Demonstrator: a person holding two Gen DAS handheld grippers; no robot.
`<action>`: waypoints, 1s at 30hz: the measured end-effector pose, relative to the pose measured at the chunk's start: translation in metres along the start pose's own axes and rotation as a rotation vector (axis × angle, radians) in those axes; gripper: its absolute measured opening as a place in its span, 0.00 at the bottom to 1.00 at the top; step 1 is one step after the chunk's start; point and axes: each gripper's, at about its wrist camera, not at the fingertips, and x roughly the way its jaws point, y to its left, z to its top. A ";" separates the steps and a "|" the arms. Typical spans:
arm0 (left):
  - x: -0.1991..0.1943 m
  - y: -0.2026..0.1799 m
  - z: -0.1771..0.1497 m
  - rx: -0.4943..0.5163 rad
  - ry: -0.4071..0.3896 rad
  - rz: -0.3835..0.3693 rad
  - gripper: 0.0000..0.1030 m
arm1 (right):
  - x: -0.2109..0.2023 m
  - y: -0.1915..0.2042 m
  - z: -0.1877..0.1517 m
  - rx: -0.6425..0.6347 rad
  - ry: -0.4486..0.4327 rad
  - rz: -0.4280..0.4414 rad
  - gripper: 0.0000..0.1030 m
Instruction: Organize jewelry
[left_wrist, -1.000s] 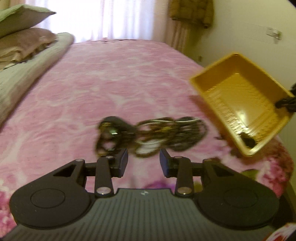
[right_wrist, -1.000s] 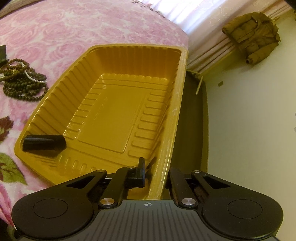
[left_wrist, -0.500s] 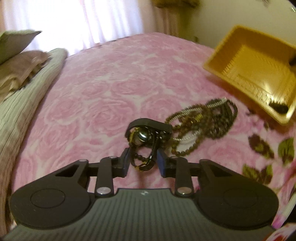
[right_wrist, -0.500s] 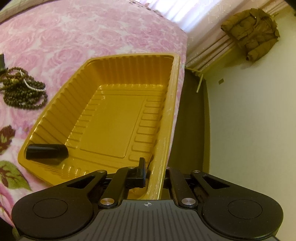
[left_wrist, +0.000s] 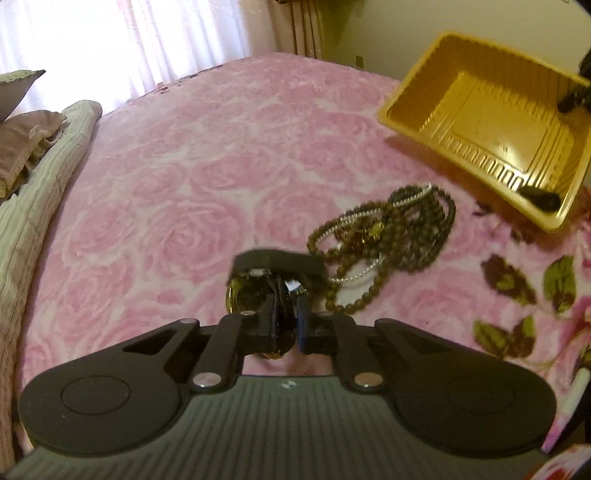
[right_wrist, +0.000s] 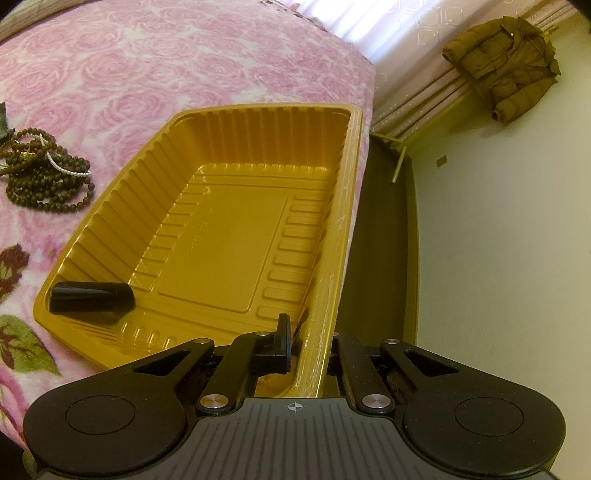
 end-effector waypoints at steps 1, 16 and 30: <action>-0.004 0.002 0.002 -0.003 -0.004 0.001 0.09 | 0.000 0.000 0.000 0.000 -0.001 0.000 0.05; -0.033 0.040 0.006 -0.094 -0.038 0.039 0.01 | -0.003 0.003 -0.001 0.001 -0.012 -0.003 0.05; 0.001 0.036 -0.035 -0.012 0.034 0.084 0.43 | -0.003 0.001 -0.004 0.004 -0.004 -0.003 0.05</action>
